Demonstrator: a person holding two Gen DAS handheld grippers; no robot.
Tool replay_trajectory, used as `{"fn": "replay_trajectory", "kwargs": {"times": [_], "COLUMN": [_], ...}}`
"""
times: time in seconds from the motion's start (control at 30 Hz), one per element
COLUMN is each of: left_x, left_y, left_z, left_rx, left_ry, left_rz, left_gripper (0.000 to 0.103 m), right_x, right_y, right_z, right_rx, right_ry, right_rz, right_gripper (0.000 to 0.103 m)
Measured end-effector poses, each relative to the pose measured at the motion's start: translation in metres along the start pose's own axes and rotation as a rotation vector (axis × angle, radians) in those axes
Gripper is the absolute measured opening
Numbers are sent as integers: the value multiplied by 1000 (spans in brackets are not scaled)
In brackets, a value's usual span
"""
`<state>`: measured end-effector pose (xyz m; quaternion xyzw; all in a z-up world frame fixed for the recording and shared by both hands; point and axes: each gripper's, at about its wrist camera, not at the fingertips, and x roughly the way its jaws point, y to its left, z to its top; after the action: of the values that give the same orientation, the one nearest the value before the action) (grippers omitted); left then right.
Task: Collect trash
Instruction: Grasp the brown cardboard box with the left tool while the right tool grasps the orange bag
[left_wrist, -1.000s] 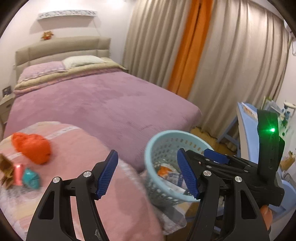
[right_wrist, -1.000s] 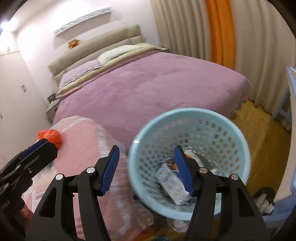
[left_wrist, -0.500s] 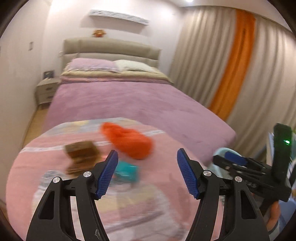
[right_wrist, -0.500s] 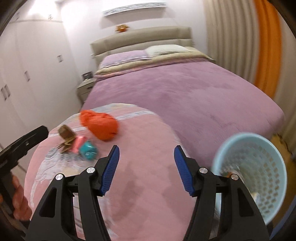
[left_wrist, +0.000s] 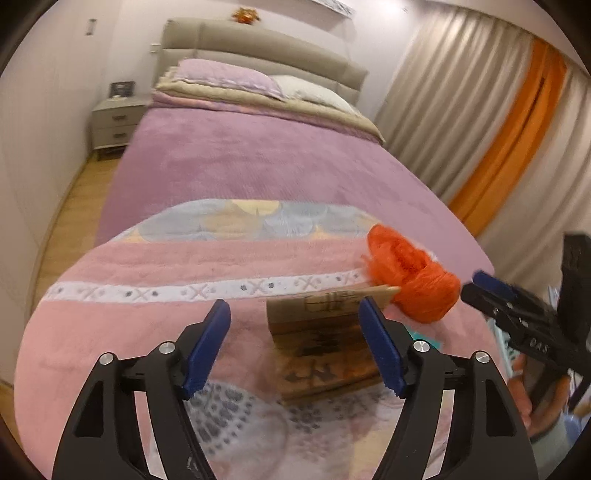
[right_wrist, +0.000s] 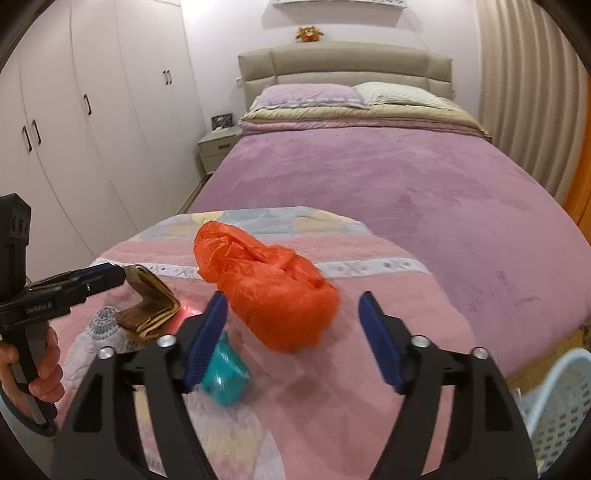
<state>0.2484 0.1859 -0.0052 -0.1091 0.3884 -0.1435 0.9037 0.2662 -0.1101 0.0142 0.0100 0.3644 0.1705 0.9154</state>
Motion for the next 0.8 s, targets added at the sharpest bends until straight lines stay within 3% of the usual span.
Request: {"fn": "replay_trajectory", "kwargs": {"times": [0.13,0.3,0.43,0.63,0.8], "left_x": [17,26,29,23,2], "left_y": [-3,-8,-9,-18,-35], "left_z": [-1,-5,-7,-12,-23], "left_rx": [61,65,63,84,125], "left_ry": [25,30,32,31,4], "left_rz": [-65,-151,-166,-168,-167], "left_gripper": [71,70,69,69,69], "right_x": [26,44,48,49,39], "right_y": [3,1,1,11,10], "right_z": [5,5,4,2,-2], "right_rx": [0,9,5,-51,-50], "right_ry": [14,28,39,25,-20], "right_rz": [20,19,17,1,13], "right_gripper": [73,73,72,41,31]}}
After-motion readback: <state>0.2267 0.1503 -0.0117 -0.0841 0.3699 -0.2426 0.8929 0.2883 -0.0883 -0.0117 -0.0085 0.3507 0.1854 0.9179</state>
